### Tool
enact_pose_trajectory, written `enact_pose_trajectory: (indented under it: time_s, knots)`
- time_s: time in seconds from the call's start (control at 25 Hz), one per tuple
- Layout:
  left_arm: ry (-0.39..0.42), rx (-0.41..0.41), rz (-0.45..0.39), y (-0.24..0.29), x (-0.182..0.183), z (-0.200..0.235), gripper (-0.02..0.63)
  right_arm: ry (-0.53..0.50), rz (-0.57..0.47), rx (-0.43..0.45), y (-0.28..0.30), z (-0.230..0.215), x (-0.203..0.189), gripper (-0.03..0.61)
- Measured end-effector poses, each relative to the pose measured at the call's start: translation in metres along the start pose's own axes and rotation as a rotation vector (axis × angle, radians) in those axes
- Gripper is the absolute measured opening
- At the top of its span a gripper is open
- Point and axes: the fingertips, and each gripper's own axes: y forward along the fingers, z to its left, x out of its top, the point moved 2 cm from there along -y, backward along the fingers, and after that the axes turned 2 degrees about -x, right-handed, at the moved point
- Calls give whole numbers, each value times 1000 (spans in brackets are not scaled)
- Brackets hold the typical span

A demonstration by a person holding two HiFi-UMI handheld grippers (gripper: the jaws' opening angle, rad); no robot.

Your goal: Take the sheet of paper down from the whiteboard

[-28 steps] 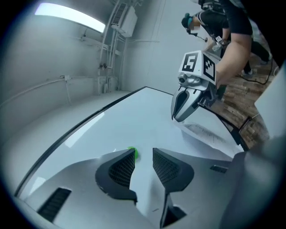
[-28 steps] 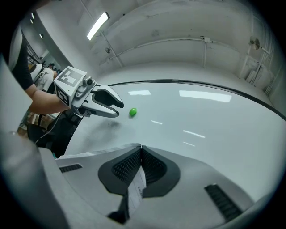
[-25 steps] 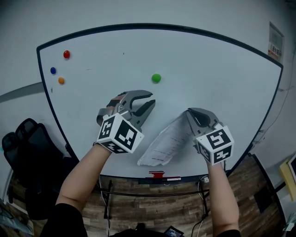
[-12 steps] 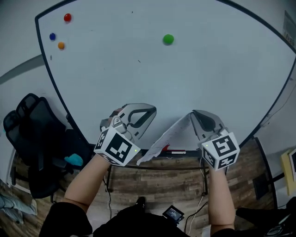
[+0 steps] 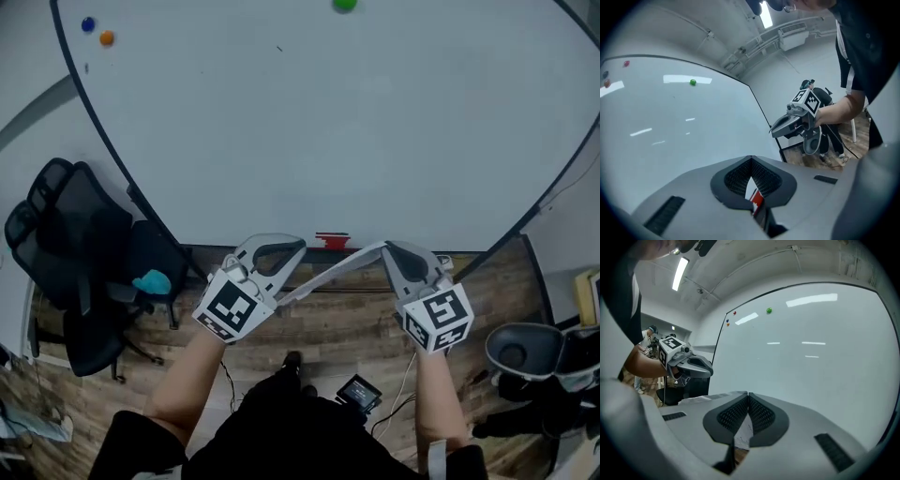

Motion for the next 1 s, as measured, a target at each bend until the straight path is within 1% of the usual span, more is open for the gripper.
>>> enact_pose_trajectory:
  time_s: [0.12, 0.28, 0.4, 0.48, 0.56, 0.64, 0.76, 0.88, 1.0]
  knots:
    - [-75, -3, 8, -11, -23, -21, 11, 30, 44, 24, -8, 19, -34, 18]
    - [-156, -13, 20, -24, -51, -54, 11, 101, 101, 49, -26, 43, -85, 18]
    - [-224, -2, 8, -32, -72, -72, 11, 116, 119, 62, -38, 56, -115, 18]
    - [-270, 3, -8, -36, -86, -83, 11, 122, 121, 65, -43, 65, -130, 18]
    - [-307, 10, -6, -40, -100, -95, 11, 143, 124, 62, -49, 74, -145, 18]
    - [-333, 7, -3, -43, -115, -108, 11, 166, 134, 59, -55, 81, -160, 18]
    - [-373, -24, -1, -47, -129, -127, 11, 189, 162, 62, -65, 92, -183, 18]
    - [-401, -56, 14, -50, -132, -138, 11, 205, 191, 60, -75, 99, -202, 18]
    - [-413, -87, 9, -50, -130, -146, 11, 219, 204, 53, -81, 103, -213, 18]
